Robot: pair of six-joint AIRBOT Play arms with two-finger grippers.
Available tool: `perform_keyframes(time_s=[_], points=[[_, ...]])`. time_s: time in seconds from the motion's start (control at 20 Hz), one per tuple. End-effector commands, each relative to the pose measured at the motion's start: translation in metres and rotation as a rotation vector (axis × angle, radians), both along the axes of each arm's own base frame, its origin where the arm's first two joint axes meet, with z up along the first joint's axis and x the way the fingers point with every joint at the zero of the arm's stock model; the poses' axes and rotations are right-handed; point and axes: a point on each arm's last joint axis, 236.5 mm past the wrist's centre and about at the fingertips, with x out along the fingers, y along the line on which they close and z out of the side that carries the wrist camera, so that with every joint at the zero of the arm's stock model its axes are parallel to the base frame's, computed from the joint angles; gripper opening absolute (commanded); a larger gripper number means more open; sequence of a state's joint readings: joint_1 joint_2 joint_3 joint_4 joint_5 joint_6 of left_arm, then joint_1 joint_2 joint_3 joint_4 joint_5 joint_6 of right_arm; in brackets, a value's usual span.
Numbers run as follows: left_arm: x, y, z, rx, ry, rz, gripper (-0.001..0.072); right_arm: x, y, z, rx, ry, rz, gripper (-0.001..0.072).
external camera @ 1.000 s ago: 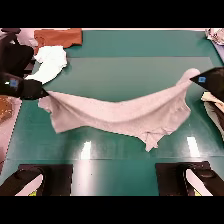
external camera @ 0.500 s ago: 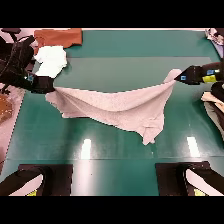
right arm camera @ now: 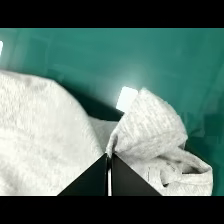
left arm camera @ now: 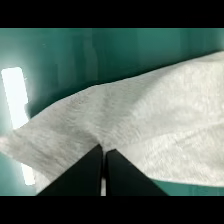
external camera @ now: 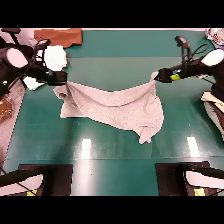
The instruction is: Fold the shirts.
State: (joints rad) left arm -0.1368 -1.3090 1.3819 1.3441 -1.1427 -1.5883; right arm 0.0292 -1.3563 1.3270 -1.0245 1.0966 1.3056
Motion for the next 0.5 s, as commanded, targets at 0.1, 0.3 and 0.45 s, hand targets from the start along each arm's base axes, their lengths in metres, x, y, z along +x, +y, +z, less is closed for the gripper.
perform_keyframes(time_s=[0.1,0.3,0.45], points=[[0.027,0.008,-0.037,0.048,0.005,0.02,0.0123,0.017,-0.007,-0.043,-0.012,0.057,-0.02,0.0308],[0.021,0.033,-0.034,0.177,0.0,-0.003,0.0674,0.008,-0.044,-0.021,-0.017,0.043,-0.057,0.0515],[0.009,0.054,-0.027,0.225,0.017,0.01,0.0675,-0.015,-0.08,-0.015,-0.05,0.094,-0.066,0.0526]])
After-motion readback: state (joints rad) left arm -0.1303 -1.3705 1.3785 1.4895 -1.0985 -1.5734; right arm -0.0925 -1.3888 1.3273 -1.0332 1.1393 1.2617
